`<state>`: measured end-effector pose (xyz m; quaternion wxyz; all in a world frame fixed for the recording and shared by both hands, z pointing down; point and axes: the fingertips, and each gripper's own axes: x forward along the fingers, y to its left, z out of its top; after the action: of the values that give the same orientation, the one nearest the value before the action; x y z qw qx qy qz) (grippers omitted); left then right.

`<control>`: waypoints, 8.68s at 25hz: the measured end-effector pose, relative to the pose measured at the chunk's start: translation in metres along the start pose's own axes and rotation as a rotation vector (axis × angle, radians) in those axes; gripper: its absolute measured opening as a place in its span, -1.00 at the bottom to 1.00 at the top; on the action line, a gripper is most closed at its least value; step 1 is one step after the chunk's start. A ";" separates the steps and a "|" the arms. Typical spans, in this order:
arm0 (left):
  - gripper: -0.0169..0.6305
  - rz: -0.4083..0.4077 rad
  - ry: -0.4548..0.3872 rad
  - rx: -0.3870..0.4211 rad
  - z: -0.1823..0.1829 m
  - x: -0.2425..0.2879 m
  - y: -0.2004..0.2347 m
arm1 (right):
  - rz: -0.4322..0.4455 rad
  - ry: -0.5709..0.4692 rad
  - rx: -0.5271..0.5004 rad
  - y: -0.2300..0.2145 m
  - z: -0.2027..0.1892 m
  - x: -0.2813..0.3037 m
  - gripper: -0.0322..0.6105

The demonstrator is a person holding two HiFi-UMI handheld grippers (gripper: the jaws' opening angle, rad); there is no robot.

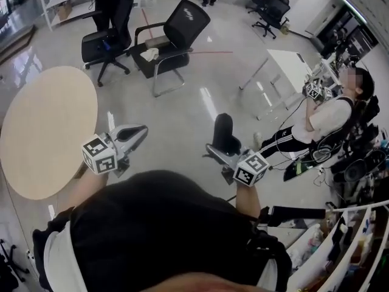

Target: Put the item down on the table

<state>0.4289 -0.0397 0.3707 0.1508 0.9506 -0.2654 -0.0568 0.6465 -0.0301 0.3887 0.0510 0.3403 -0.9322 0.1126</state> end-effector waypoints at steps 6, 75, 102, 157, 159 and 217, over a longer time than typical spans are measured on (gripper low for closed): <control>-0.97 0.100 -0.010 -0.023 -0.001 0.000 0.039 | 0.078 0.025 0.009 -0.033 0.001 0.042 0.24; -0.97 1.132 -0.355 0.028 0.162 -0.059 0.441 | 1.001 0.128 -0.201 -0.223 0.154 0.648 0.24; -0.97 1.593 -0.527 0.027 0.084 -0.719 0.340 | 1.314 0.320 -0.463 0.484 0.072 0.910 0.24; -0.97 1.773 -0.541 -0.004 -0.082 -0.922 0.464 | 1.419 0.646 -1.132 0.843 -0.341 1.168 0.68; -0.97 1.769 -0.532 -0.014 -0.088 -0.922 0.464 | 1.447 0.658 -1.099 0.847 -0.345 1.163 0.92; -0.97 0.859 -0.327 0.137 0.191 -0.167 0.425 | 0.796 0.216 -0.123 -0.020 0.129 0.687 -0.86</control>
<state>0.0434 -0.3470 0.3291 0.0536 0.7408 -0.6586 -0.1207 0.1332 -0.5046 0.3856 0.1211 -0.0641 -0.9852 0.1027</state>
